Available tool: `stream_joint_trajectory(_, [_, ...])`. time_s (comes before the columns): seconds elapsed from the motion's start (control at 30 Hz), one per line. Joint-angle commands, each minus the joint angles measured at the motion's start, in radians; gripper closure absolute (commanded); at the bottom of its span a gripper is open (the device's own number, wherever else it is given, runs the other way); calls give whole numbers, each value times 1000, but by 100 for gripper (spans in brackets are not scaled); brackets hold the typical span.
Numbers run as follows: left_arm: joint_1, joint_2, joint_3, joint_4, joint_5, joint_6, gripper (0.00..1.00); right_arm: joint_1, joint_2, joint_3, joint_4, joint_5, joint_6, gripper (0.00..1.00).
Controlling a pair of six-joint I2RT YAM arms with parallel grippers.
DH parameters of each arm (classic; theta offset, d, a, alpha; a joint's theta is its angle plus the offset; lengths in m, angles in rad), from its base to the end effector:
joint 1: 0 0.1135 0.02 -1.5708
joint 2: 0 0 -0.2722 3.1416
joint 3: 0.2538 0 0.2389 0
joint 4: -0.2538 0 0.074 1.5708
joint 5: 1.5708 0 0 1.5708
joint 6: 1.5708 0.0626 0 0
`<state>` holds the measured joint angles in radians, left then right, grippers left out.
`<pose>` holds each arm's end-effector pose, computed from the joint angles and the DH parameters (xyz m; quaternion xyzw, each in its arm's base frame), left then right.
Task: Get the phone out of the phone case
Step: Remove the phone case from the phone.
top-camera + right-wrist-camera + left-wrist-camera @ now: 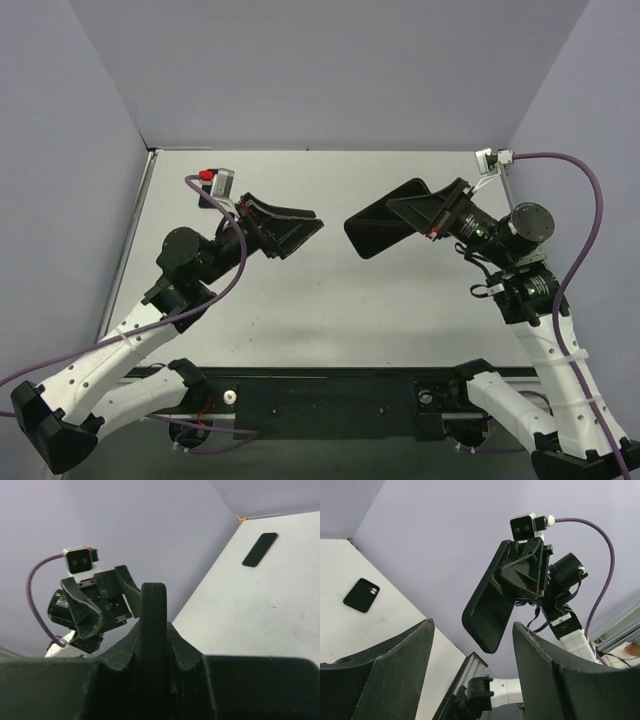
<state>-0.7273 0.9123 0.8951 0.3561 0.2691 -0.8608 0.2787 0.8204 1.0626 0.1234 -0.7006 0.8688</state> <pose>0.1476 -0.1536 0.4294 0.0711 0.5785 -0.6312 0.5117 0.1411 0.0823 0.4699 -0.1157 0.5916 0.5834 0.5443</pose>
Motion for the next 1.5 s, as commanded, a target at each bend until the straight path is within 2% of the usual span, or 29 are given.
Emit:
stream_joint_trajectory(0.0, [-6, 33, -7, 32, -2, -144, 26, 77, 68, 2, 318, 18, 217, 100])
stream_joint_trajectory(0.1, [-6, 42, -5, 55, 13, -159, 28, 122, 98, 8, 397, 15, 274, 100])
stream_joint_trajectory(0.17, [-7, 34, -13, 87, 21, -179, 37, 142, 106, 13, 398, 19, 285, 100])
stream_joint_trajectory(0.2, [-9, 24, -25, 116, 21, -197, 44, 148, 112, 17, 398, 15, 294, 100])
stream_joint_trajectory(0.3, [-8, -7, -65, 178, 44, -236, 55, 154, 128, 2, 435, 9, 332, 100])
stream_joint_trajectory(0.37, [-12, -38, -87, 228, 51, -247, 54, 155, 143, -4, 478, 3, 367, 100])
stream_joint_trajectory(0.4, [-14, -50, -91, 221, 48, -250, 48, 162, 148, -6, 513, -3, 378, 100])
stream_joint_trajectory(0.47, [-12, -62, -85, 190, 41, -253, 42, 171, 154, -15, 547, -10, 397, 100])
stream_joint_trajectory(0.6, [-12, -64, -59, 162, 42, -234, 37, 180, 151, -19, 550, -20, 394, 100])
stream_joint_trajectory(0.73, [-12, -52, -39, 175, 50, -230, 37, 189, 157, -16, 547, -33, 389, 100])
stream_joint_trajectory(1.13, [-7, -44, -22, 212, 58, -273, 61, 212, 181, -33, 548, -57, 352, 100])
stream_joint_trajectory(1.23, [-7, -36, -22, 224, 74, -277, 76, 212, 194, -30, 565, -57, 357, 100])
stream_joint_trajectory(1.27, [-7, -35, -24, 228, 82, -280, 84, 214, 197, -29, 565, -56, 358, 100])
stream_joint_trajectory(1.47, [0, -27, -41, 381, 136, -331, 98, 211, 224, -15, 575, -60, 366, 100])
